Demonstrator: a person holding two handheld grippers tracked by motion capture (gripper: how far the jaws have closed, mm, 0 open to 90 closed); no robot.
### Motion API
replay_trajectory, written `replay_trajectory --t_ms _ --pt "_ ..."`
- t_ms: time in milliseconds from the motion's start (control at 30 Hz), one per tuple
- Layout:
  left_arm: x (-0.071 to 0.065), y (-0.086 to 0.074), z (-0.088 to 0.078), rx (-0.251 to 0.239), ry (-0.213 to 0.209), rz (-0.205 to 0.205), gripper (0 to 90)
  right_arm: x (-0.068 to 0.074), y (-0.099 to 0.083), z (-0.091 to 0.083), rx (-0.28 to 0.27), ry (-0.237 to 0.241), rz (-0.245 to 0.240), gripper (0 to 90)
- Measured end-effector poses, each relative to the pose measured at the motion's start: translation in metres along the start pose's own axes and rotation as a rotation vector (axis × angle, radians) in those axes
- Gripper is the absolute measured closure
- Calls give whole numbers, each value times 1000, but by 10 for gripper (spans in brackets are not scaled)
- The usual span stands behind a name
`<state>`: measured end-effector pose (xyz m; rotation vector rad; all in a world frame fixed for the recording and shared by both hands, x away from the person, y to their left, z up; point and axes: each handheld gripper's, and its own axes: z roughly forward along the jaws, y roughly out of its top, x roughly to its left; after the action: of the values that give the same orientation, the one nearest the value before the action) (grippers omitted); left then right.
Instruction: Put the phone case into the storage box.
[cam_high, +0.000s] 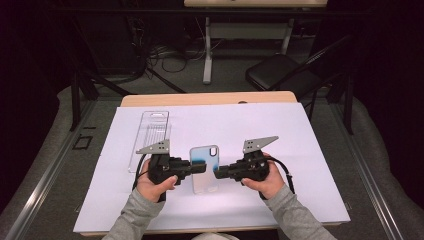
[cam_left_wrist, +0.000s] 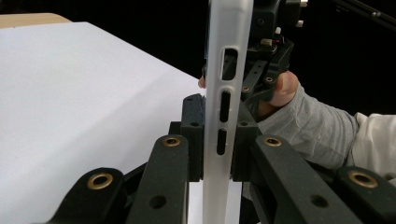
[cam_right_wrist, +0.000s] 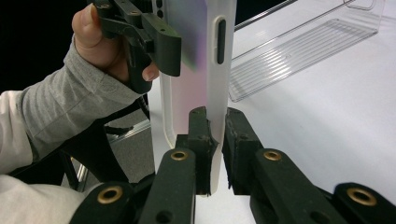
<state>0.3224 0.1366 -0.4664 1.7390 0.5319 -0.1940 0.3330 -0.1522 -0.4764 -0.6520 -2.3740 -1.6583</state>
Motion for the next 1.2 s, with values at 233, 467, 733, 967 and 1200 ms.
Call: replay_trajectory --t_ms 233,467,733,967,1200 --pt "0 0 1 -1 18 3 724 1 0 1 -3 -17 5 829" --pt "0 -1 1 -2 35 5 665 1 -1 2 0 -37 7 829" --pt "1 0 1 -3 71 0 573 0 -1 2 6 -68 16 830" --pt "0 0 1 -7 116 22 487 -1 -2 2 7 -98 34 831" --pt "-1 0 1 -7 156 45 461 -2 -2 2 1 -123 48 831"
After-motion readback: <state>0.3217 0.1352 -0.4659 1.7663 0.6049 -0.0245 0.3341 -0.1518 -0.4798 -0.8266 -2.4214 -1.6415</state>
